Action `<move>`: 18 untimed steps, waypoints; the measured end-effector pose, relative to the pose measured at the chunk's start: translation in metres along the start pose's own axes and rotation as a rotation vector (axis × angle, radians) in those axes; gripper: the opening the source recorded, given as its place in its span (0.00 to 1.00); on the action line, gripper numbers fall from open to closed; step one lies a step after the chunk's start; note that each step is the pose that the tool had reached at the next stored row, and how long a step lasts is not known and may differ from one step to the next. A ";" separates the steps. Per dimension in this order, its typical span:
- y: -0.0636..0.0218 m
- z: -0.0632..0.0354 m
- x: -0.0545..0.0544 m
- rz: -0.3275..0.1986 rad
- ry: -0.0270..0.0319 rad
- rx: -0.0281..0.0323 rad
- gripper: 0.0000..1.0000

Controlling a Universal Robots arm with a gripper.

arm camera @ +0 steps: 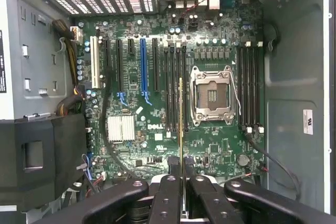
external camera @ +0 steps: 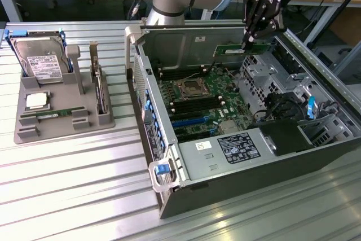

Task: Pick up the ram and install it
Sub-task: 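Insert the ram into the slot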

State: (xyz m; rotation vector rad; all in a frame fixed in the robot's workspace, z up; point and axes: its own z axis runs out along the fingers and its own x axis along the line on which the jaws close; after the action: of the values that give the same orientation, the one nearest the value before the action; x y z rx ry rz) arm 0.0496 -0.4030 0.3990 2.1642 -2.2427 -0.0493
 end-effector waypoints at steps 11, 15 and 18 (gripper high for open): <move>-0.0006 0.0135 0.000 0.000 -0.0001 0.0000 0.13; -0.0008 0.0198 0.000 0.000 0.0000 0.0000 0.13; -0.0009 0.0222 0.000 0.000 -0.0001 0.0000 0.13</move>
State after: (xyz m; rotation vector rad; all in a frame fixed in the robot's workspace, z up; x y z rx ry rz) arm 0.0497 -0.4030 0.3768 2.1643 -2.2428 -0.0494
